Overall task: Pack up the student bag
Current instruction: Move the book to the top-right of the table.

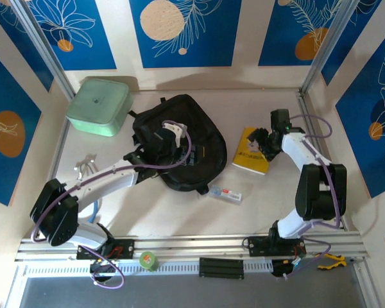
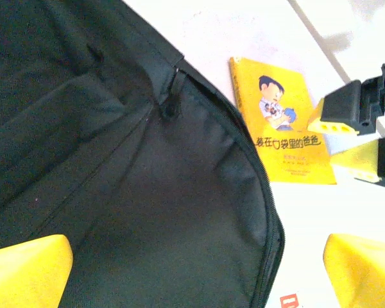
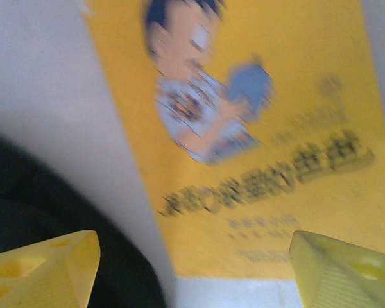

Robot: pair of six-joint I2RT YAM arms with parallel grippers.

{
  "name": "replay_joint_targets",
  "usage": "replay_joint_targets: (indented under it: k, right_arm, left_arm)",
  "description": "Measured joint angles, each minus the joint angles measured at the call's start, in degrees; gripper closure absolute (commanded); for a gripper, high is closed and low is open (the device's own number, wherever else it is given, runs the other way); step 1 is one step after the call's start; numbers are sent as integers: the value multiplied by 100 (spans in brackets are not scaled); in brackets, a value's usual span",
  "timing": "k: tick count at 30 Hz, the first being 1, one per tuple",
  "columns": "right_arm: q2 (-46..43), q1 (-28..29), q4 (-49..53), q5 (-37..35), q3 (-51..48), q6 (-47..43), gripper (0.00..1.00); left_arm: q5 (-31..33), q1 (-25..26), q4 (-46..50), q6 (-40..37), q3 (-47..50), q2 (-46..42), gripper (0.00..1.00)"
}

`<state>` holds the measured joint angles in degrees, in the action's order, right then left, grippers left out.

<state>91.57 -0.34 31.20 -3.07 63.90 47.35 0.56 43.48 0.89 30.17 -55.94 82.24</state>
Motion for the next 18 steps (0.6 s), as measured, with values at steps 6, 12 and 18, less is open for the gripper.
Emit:
replay_joint_targets:
  k: [6,12,18]
  right_arm:
    - [1023,39,52,-4,931,-474,28]
    - [1565,85,282,4,1021,-590,28]
    - [1606,114,304,48,861,-597,32]
  left_arm:
    - [-131,0,44,44,-2,127,0]
    - [-313,-4,122,63,-129,243,0]
    - [-442,-4,146,90,-442,463,0]
